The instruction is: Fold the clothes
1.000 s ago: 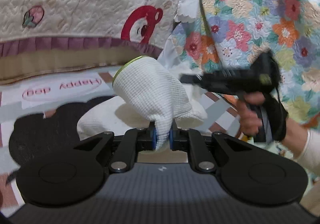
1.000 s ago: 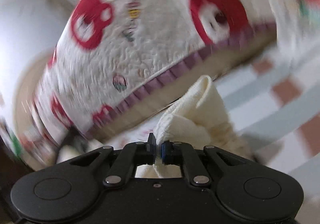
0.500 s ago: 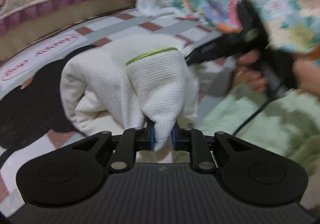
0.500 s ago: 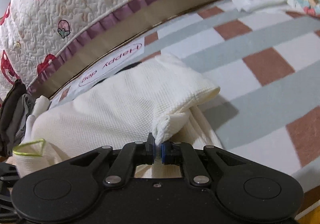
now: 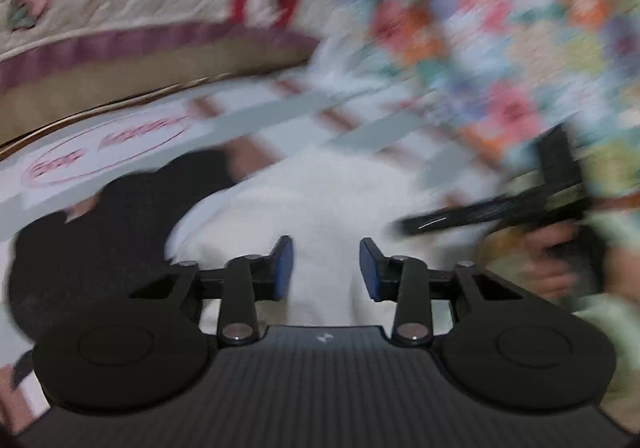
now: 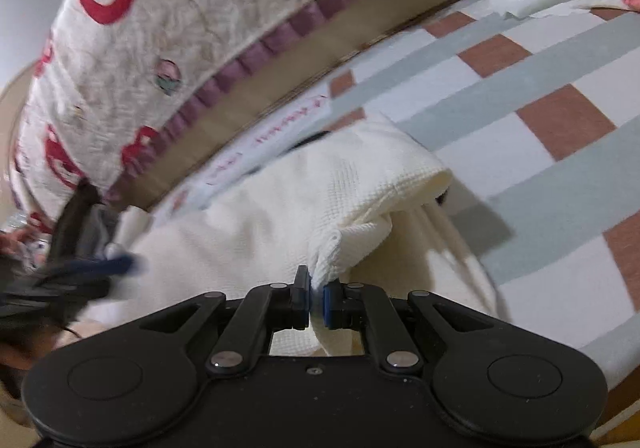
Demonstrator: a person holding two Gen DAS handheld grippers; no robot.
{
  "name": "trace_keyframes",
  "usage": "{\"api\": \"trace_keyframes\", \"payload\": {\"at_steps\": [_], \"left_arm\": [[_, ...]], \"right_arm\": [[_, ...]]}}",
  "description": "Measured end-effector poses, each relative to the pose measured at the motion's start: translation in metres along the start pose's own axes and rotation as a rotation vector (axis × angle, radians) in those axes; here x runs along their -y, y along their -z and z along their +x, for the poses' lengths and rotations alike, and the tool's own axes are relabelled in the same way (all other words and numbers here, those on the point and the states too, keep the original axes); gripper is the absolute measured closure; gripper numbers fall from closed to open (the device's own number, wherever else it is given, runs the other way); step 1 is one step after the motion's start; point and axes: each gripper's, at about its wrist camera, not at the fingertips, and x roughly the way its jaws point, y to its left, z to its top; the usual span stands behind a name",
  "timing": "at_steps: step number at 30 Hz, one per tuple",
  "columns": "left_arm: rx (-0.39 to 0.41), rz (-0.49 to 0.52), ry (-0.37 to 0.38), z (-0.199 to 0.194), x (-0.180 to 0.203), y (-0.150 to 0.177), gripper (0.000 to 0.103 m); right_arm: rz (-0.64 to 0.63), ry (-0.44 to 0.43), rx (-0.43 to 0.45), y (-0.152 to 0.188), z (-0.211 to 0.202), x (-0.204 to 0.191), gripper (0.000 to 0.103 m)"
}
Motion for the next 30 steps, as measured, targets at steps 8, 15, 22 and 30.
{"api": "trace_keyframes", "payload": {"at_steps": [8, 15, 22, 30], "left_arm": [[0.025, -0.097, -0.009, 0.016, -0.031, 0.023, 0.078], [0.044, -0.218, 0.042, 0.015, -0.055, 0.032, 0.090], [0.077, -0.247, 0.074, -0.001, -0.051, 0.031, 0.086], [0.110, -0.260, -0.009, -0.045, -0.052, 0.026, 0.050]], "right_arm": [[0.009, 0.120, -0.063, -0.011, 0.010, 0.012, 0.087], [0.141, -0.030, 0.039, -0.026, -0.013, 0.019, 0.043], [0.151, -0.025, -0.065, -0.016, 0.008, 0.023, 0.038], [0.062, -0.277, -0.125, -0.105, 0.043, -0.035, 0.095]]}}
